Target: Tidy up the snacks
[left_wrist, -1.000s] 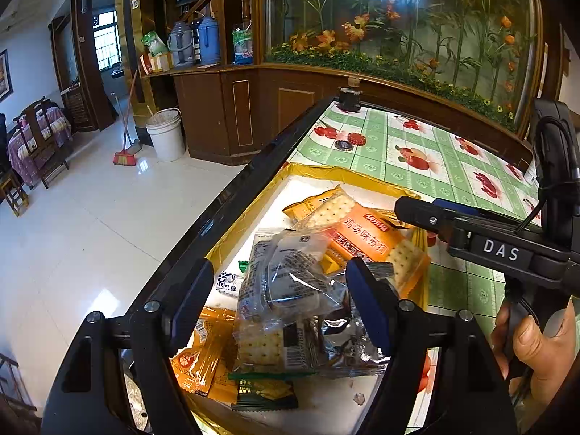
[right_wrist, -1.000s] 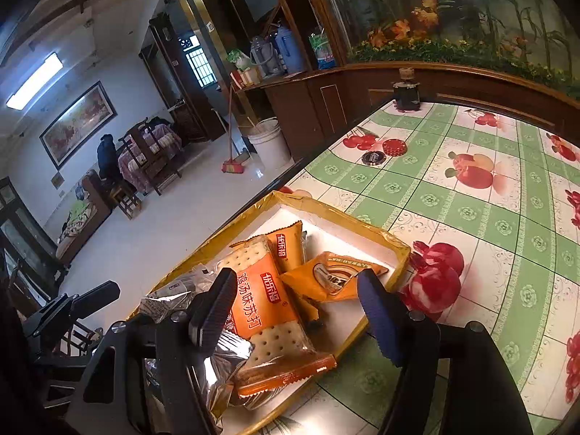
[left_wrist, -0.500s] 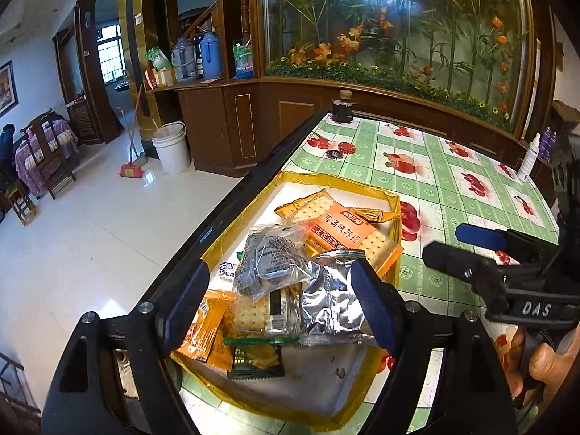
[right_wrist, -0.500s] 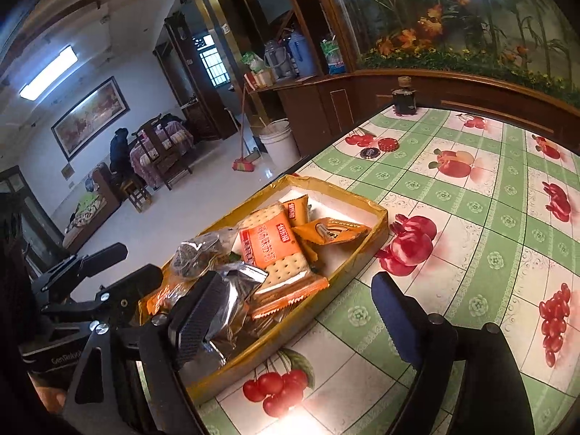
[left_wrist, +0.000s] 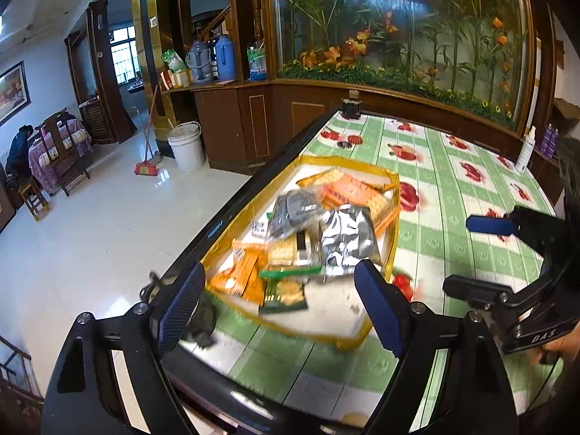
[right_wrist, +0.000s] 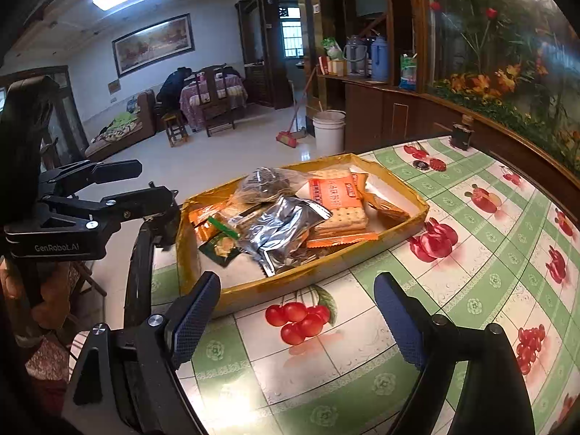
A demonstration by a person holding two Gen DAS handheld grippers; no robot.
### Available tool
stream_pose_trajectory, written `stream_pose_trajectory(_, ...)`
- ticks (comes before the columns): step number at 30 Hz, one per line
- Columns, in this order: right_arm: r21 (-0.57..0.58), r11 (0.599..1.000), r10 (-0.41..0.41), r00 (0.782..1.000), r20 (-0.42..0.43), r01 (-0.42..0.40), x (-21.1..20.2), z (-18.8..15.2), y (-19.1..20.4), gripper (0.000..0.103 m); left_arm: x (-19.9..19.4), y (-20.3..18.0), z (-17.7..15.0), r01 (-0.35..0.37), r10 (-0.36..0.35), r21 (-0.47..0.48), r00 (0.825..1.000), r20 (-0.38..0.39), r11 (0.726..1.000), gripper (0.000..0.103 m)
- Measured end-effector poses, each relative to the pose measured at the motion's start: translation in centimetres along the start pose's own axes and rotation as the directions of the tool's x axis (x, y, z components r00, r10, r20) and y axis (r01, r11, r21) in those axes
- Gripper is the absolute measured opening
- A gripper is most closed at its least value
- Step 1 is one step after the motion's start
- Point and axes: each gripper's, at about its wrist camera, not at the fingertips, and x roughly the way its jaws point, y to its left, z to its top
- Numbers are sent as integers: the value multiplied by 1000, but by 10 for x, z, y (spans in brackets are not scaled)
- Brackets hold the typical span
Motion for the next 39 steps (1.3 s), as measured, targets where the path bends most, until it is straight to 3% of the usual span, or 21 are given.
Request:
stream_pose_trajectory(8, -108, 994, 30, 1000, 2, -30, -6, -5, 32, 89, -17, 10, -34, -3, 3, -1, 1000, -25, 1000, 85)
stream_pose_trajectory(15, -181, 983, 23, 997, 79, -8, -15, -2, 52, 89, -25, 11, -41, 12, -12, -2, 1000, -13, 1000, 85)
stream_pose_trajectory(30, -198, 980, 41, 995, 95, -22, -10, 4, 57, 89, -30, 12, -42, -10, 10, 0, 1000, -9, 1000, 87)
stream_pose_trajectory(37, -206, 978, 66, 991, 116, -41, -11, 11, 60, 89, -39, 7, -45, -50, 47, 38, 997, 68, 998, 87)
stream_pose_trajectory(39, -210, 977, 71, 991, 116, -45, -10, 12, 62, 89, -40, 7, -44, -27, 24, 44, 998, 63, 999, 87)
